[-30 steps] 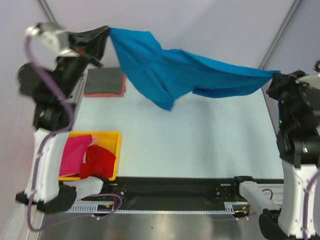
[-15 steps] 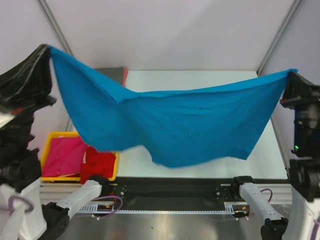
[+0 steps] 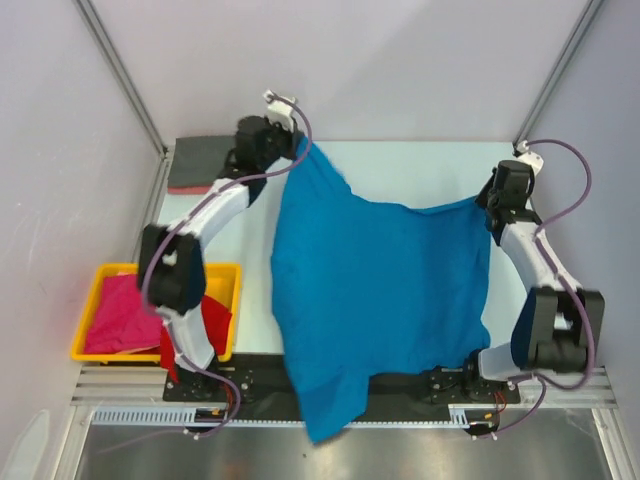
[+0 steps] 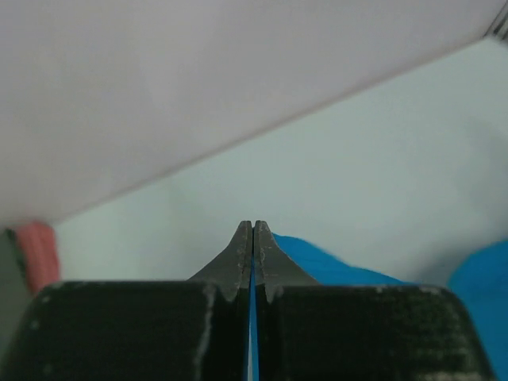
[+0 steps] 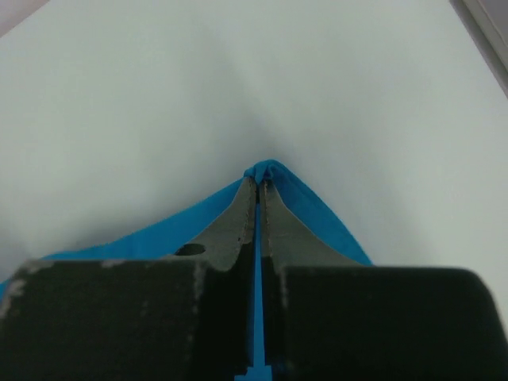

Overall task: Fold and stack the t-shirts
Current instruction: Flatten the tshirt out, then fold the tshirt

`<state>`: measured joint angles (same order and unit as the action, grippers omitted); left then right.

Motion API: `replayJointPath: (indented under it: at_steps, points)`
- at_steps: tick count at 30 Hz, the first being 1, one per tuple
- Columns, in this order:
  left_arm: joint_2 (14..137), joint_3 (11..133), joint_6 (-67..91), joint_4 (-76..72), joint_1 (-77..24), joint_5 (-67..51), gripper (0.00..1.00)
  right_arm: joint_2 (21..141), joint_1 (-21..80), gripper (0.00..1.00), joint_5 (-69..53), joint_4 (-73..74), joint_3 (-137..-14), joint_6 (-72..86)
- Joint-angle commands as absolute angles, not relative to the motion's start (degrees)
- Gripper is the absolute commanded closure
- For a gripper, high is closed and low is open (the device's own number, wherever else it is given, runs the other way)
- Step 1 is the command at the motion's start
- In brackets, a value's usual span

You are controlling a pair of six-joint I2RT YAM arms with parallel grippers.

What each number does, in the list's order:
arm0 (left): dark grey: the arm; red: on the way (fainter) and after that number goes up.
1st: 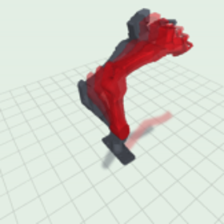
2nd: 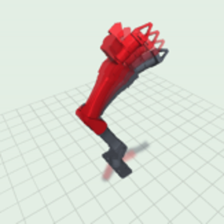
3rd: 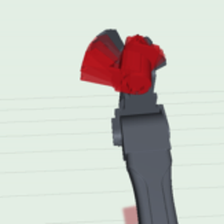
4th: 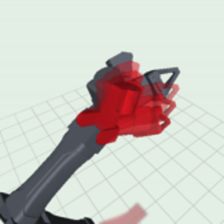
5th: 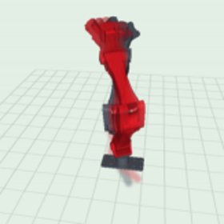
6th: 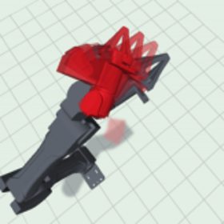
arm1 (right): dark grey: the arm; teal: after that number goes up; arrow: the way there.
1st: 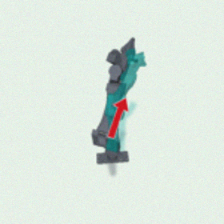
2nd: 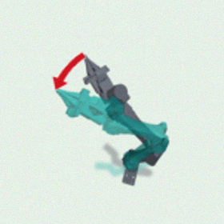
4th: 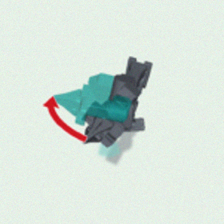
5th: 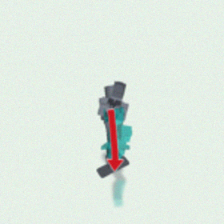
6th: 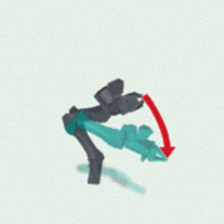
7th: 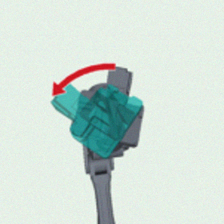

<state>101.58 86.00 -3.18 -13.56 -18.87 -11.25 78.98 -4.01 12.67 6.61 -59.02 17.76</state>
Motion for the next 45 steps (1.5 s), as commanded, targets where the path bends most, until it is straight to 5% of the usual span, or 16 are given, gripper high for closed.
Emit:
replayJointPath:
  at_steps: [1, 8, 20, 28, 45]
  points:
    - [110.09, 92.7, 2.36, -20.93, -17.14, -12.47, 1.0, 86.87, -7.03, 1.0, 13.36, -9.04, -61.61, 18.11]
    - [135.06, 118.53, 3.86, -8.97, -17.05, -13.97, 1.0, 107.65, -10.63, 1.0, 10.2, -4.85, -78.01, 16.61]
    - [138.96, 124.98, 11.51, -8.97, -17.05, -13.45, 1.0, 121.11, -13.27, 1.0, 8.44, 1.67, -95.88, 11.43]
    - [133.69, 122.88, 12.13, -2.56, -17.58, -16.69, 1.0, 124.28, -14.06, 1.0, 3.61, 6.67, -103.26, 13.97]
    - [103.02, 90.81, 17.31, 9.67, -27.24, -14.07, 1.0, 119.62, -16.96, 1.0, 4.75, 41.83, -107.06, 19.86]
